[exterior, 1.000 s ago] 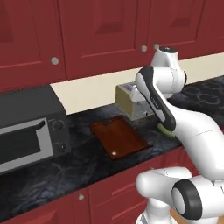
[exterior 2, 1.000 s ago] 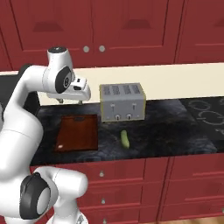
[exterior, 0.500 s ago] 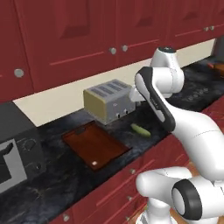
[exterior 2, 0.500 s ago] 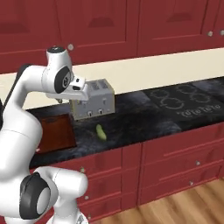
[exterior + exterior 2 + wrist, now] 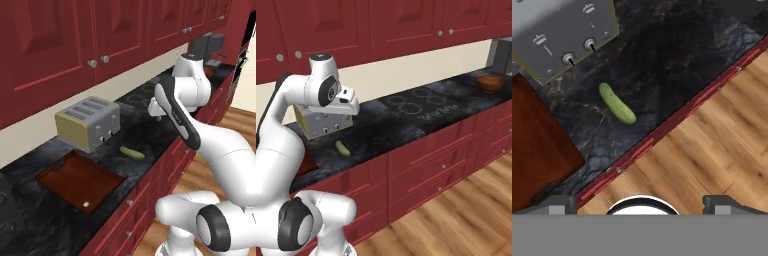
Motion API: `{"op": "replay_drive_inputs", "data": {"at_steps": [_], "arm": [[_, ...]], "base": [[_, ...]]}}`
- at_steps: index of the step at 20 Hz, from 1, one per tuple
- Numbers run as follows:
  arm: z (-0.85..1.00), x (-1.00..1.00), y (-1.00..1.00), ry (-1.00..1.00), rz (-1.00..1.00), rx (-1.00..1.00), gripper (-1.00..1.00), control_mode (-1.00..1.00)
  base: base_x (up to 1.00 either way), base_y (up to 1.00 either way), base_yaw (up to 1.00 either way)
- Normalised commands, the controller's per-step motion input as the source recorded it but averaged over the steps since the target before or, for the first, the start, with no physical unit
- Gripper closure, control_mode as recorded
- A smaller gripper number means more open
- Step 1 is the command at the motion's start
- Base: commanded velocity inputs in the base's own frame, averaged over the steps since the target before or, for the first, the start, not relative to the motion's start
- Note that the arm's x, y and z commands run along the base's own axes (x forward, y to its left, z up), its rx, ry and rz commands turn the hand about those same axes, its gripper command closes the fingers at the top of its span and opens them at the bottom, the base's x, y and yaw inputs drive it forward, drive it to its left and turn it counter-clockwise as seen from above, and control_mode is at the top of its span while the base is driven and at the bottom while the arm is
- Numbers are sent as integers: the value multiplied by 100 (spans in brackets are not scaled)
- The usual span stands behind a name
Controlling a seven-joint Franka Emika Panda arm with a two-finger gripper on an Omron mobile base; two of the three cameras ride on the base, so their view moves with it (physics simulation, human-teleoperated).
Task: Place the two vegetables and bowl onto the tray for setting up a vegetable dip station.
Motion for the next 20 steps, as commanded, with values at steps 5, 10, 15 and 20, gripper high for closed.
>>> {"op": "replay_drive_inputs", "data": {"at_steps": [5, 10, 15, 20], "arm": [[0, 0, 0, 0, 0, 0, -100, 100], [0, 0, 0, 0, 0, 0, -100, 100], [0, 0, 0, 0, 0, 0, -100, 100], [0, 0, 0, 0, 0, 0, -100, 100]], "base": [[14, -10, -21], [27, -23, -11], [40, -34, -9], [39, -42, -2]]}}
